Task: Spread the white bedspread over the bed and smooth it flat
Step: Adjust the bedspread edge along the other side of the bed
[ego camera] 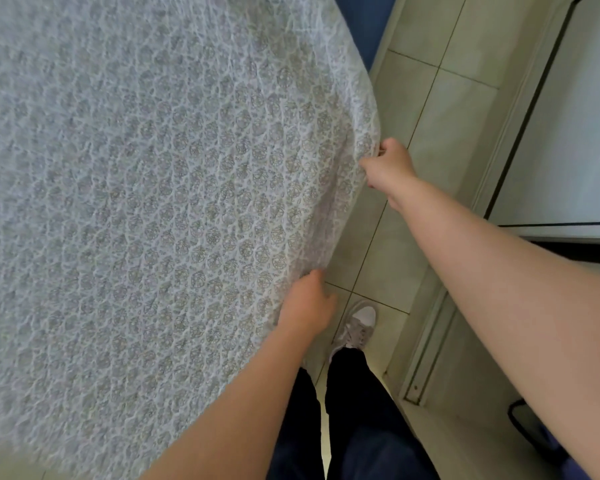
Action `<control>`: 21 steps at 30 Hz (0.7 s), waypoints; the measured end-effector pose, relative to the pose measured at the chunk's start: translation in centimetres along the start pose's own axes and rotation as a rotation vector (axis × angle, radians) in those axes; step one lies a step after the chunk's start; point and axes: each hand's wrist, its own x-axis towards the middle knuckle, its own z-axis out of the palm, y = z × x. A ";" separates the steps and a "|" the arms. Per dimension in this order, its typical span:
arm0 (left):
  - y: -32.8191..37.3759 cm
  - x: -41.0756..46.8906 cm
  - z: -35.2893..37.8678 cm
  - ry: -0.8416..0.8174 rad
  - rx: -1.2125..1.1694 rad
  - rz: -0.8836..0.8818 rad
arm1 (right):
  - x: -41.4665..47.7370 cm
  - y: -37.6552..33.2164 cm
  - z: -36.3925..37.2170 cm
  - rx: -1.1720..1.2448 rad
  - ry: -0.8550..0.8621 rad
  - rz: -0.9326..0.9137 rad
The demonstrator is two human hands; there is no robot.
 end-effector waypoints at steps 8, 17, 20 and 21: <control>3.2 0.0 -6.4 0.246 -0.367 0.157 | 0.9 -4.2 -1.9 -0.100 -0.023 -0.079; 13.9 7.9 -13.8 0.523 -0.353 0.254 | 7.4 -10.2 -5.7 -0.110 -0.120 -0.124; 17.2 9.9 -15.6 0.626 -0.147 0.405 | 9.8 -12.5 -6.6 -0.106 -0.186 -0.125; 18.2 10.6 -16.4 0.642 -0.067 0.430 | 10.7 -13.6 -6.9 -0.095 -0.195 -0.129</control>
